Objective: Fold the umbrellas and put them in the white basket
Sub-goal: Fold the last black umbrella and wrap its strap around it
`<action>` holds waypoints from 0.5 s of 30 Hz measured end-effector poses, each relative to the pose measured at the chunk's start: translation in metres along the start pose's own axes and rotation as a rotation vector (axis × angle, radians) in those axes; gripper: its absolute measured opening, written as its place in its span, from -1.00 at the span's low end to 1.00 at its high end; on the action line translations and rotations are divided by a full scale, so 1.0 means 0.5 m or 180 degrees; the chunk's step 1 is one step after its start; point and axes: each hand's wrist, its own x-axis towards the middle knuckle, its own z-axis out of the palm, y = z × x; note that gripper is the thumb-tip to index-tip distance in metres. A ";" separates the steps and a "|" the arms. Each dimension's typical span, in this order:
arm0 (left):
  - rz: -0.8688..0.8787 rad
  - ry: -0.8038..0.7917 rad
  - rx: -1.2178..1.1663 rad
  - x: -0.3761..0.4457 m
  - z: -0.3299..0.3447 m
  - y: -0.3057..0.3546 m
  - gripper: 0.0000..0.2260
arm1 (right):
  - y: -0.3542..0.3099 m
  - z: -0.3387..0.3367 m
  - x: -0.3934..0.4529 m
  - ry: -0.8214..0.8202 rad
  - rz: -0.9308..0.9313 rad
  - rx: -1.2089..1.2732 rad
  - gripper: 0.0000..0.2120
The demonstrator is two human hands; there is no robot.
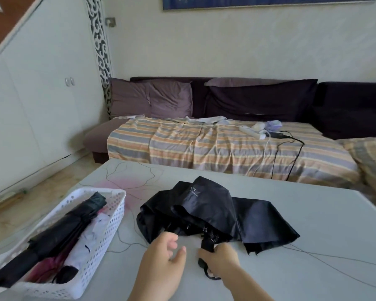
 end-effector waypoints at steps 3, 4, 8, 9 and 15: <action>-0.0176 -0.0069 -0.0337 0.001 0.028 0.021 -0.88 | 0.007 -0.036 -0.033 0.0057 -0.0311 0.0717 -0.69; -0.0223 -0.0091 -0.0474 0.000 0.037 0.032 -0.89 | 0.010 -0.049 -0.052 0.0114 -0.0437 0.0742 -0.64; -0.0361 -0.0327 -0.0986 -0.016 0.061 0.087 -0.65 | 0.012 -0.090 -0.134 0.0333 -0.0904 0.0624 -0.60; -0.0394 -0.0468 -0.1075 -0.020 0.068 0.098 -0.56 | 0.014 -0.098 -0.155 0.0368 -0.0981 0.0687 -0.60; -0.0498 -0.0884 -0.1534 -0.080 0.086 0.147 -0.61 | 0.045 -0.127 -0.231 0.0273 -0.1184 0.0459 -0.80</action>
